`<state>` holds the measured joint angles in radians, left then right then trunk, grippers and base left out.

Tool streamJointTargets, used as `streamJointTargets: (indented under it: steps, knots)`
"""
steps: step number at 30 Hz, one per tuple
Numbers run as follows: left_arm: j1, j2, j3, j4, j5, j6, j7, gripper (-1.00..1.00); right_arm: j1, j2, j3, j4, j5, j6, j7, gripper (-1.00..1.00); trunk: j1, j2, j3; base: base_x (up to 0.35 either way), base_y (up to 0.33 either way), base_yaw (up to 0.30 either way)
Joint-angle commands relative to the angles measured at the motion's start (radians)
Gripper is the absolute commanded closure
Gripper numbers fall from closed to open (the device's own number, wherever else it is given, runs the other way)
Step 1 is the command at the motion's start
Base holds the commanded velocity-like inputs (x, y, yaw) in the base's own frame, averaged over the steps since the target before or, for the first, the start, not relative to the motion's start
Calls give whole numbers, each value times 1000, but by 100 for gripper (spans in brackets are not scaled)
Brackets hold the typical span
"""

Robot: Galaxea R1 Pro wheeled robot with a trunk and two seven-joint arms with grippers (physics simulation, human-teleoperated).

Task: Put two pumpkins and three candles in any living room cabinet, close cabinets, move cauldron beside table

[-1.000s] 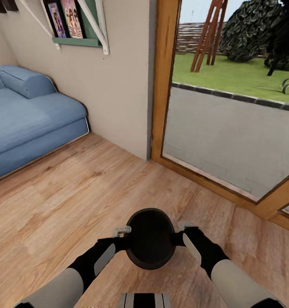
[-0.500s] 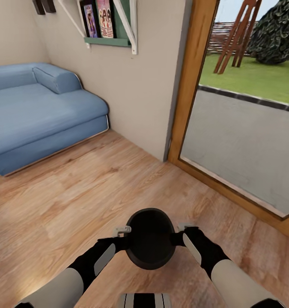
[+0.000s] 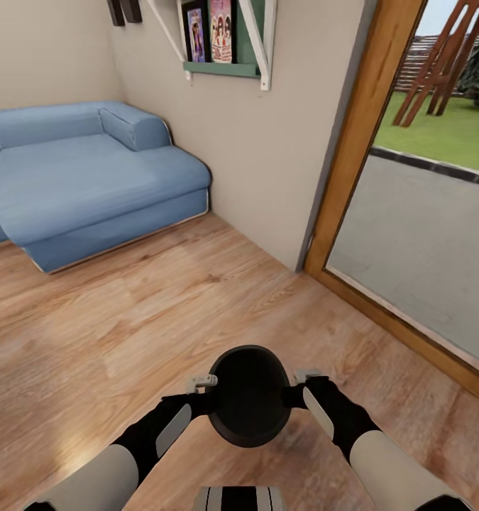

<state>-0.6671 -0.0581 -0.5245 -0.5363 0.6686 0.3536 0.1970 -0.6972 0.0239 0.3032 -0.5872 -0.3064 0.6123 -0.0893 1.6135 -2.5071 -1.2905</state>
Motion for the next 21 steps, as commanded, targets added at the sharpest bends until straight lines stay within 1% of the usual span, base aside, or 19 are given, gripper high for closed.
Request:
streamJointTargets:
  steps: [1,21]
  knots:
    - [0,0,5,16,-14,2,19,100,0,11,-6,-15,-39,-37,9,100,0,0,0,0,0,246]
    - [1,0,5,15,-14,2,19,100,0,12,-6,-8,-37,-37,8,100,0,0,0,0,0,229]
